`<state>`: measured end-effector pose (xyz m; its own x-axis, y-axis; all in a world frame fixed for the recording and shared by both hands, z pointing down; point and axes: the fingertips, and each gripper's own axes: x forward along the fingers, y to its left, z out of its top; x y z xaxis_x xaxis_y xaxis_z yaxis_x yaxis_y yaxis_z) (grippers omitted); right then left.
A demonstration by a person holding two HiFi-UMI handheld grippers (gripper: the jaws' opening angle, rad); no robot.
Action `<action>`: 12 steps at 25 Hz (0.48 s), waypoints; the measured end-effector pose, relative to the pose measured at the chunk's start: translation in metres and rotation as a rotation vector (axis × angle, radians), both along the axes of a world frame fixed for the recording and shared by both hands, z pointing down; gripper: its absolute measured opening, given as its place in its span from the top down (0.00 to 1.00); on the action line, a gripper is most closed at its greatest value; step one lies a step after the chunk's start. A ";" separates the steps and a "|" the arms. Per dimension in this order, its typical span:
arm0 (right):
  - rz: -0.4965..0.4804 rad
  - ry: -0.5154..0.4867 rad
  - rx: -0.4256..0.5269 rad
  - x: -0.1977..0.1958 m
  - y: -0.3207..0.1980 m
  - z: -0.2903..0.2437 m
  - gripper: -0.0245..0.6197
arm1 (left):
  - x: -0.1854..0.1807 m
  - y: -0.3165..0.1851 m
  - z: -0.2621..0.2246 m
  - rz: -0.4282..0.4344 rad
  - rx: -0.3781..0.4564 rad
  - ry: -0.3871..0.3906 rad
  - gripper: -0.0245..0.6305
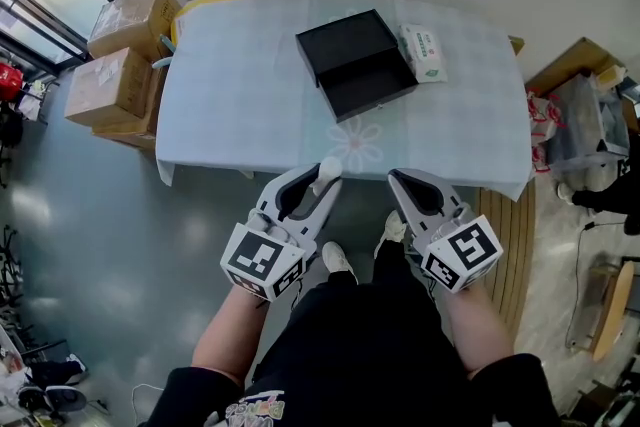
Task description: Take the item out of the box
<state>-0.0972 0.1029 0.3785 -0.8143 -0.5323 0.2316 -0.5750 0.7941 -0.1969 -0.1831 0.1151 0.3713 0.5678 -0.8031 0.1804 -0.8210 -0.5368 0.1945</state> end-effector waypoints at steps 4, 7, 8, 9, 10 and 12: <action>0.006 0.000 -0.002 0.001 0.000 0.003 0.95 | 0.000 -0.001 0.002 0.005 0.000 -0.001 0.77; 0.006 -0.002 -0.004 0.000 0.002 0.007 0.95 | -0.001 0.001 0.006 0.005 -0.003 -0.002 0.77; 0.006 -0.002 -0.005 -0.001 0.003 0.007 0.95 | -0.001 0.003 0.006 0.005 -0.004 -0.003 0.77; 0.006 -0.003 -0.005 -0.002 0.004 0.007 0.95 | -0.002 0.004 0.006 0.006 -0.005 -0.005 0.77; 0.005 -0.004 -0.004 -0.002 0.005 0.007 0.95 | -0.002 0.005 0.006 0.006 -0.005 -0.007 0.77; 0.003 -0.005 -0.003 -0.003 0.006 0.005 0.95 | -0.003 0.007 0.004 0.005 -0.004 -0.009 0.77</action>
<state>-0.1004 0.1089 0.3835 -0.8141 -0.5337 0.2289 -0.5761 0.7920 -0.2023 -0.1857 0.1217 0.3751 0.5702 -0.7996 0.1884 -0.8200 -0.5402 0.1890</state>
